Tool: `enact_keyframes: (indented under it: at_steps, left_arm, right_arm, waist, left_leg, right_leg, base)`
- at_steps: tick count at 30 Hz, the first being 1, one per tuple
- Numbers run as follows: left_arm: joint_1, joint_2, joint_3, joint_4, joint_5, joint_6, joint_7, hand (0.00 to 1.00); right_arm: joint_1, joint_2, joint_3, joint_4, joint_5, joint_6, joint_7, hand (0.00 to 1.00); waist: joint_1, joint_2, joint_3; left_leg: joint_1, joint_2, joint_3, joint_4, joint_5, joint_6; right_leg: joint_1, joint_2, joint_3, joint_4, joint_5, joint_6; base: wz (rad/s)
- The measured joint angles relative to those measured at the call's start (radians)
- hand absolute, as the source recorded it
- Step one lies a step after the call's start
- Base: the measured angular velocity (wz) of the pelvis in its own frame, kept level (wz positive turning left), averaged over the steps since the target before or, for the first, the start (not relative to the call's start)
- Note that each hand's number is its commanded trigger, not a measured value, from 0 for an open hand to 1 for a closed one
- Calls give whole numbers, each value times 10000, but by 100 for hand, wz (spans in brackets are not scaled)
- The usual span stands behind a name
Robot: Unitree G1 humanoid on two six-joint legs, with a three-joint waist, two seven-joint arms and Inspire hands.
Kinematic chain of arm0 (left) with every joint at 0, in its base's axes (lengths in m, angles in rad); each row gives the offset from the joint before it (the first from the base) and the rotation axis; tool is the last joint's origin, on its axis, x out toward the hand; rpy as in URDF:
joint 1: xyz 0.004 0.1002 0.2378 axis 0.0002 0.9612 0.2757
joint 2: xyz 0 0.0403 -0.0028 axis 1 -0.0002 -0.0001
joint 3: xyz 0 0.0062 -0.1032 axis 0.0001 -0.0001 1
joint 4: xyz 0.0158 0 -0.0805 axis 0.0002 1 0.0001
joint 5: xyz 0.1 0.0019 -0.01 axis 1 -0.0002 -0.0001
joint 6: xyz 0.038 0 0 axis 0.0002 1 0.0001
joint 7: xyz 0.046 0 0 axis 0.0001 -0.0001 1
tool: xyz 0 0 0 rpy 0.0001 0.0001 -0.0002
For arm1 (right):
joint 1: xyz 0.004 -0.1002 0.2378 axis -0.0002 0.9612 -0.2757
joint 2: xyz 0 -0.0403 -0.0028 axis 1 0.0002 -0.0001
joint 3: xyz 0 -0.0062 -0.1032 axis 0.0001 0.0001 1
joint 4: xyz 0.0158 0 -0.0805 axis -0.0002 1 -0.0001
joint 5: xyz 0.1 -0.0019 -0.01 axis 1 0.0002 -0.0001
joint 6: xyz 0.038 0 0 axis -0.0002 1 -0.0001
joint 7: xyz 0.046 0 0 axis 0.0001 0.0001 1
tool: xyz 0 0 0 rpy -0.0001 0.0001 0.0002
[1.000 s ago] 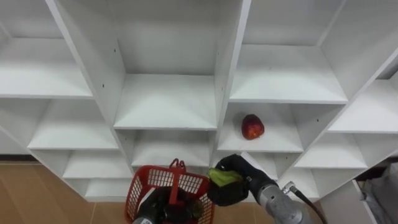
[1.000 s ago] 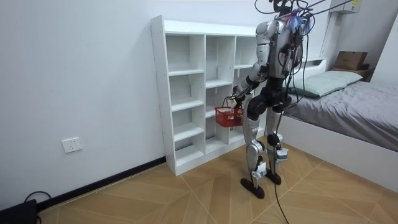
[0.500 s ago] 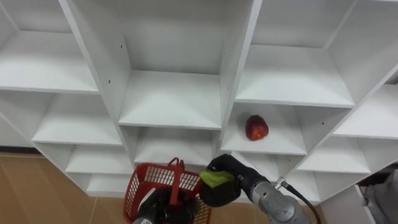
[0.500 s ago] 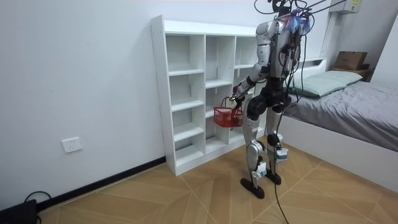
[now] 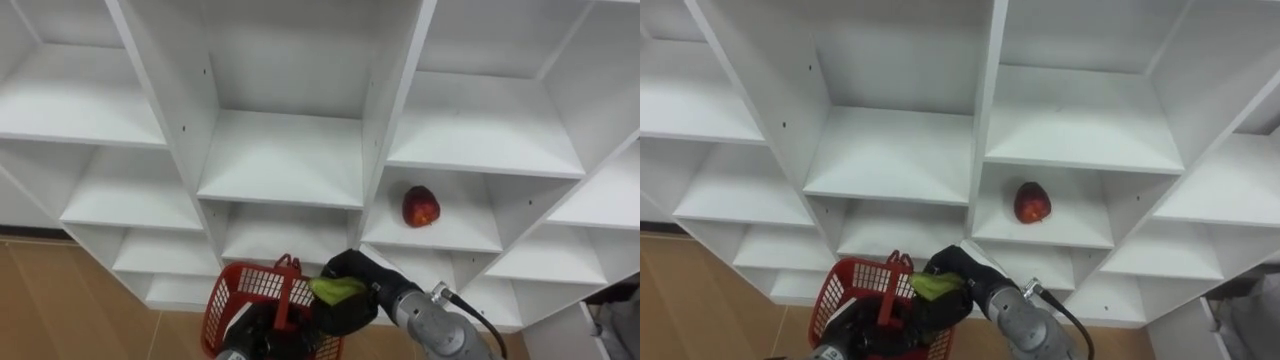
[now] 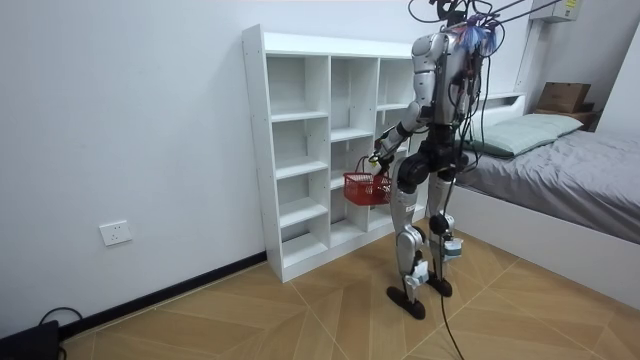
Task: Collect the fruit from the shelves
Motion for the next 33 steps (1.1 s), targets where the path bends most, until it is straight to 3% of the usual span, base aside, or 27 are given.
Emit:
enact_keyframes:
  at_steps: [15, 17, 18, 19, 20, 21, 28, 33]
  left_arm:
    - [22, 5, 0, 69, 249, 10, -234, 100]
    - [22, -14, 3, 75, 418, 10, -273, 100]
    - [22, -13, 4, 79, 450, 10, -337, 100]
    - [22, -17, 3, 81, 457, 10, -344, 100]
    - [22, -20, 3, 89, 469, 10, -346, 100]
    - [22, -19, 6, 110, 485, 10, -348, 100]
    - [53, -19, 28, 187, 575, 10, -404, 100]
    - [150, -3, 32, 187, 575, 10, -408, 100]
  right_arm:
    - [-81, 38, -1, 427, 212, 20, -9, 100]
    - [-104, 39, -1, 472, 212, 20, -70, 80]
    - [-139, 42, -1, 533, 211, 20, -117, 55]
    - [-150, 45, -2, 543, 211, 19, -126, 51]
    - [-152, 46, -1, 545, 211, 20, -131, 18]
    - [-153, 46, -1, 545, 211, 20, -134, 3]
    - [-156, 93, -9, 547, 208, 26, -135, 0]
    - [-157, 179, -16, 546, 214, 28, -58, 0]
  waist:
    - [61, 74, 47]
    - [108, 72, 46]
    - [140, 71, 45]
    - [163, 71, 45]
    - [201, 69, 44]
    - [230, 68, 43]
    - [249, 36, 25]
    - [244, -104, -68]
  left_leg:
    - [-22, 3, 2, 10, -1, 0]
    - [-4, 3, 3, 11, -1, 0]
    - [1, 2, 3, 13, -1, 0]
    - [1, 2, 2, 14, 0, 0]
    - [3, 1, 1, 16, 0, 0]
    - [7, 1, -1, 22, 0, 0]
    - [-12, -6, -1, 87, 0, 0]
    - [-36, -14, -8, 97, 0, 1]
  right_leg:
    - [-26, 8, 13, 2, 0, -1]
    - [-21, 9, 27, 6, 0, -1]
    - [-18, 8, 27, 6, 0, -1]
    - [-19, 7, 27, 6, 1, -1]
    - [-16, 5, 26, 6, 1, -1]
    - [-10, 4, 26, 6, 0, -1]
    - [2, -9, 13, 23, 0, -1]
    - [1, -14, 1, 14, -2, 0]
  base:
    - [0]
    - [0]
    - [0]
    - [0]
    - [0]
    - [0]
    - [0]
    - [0]
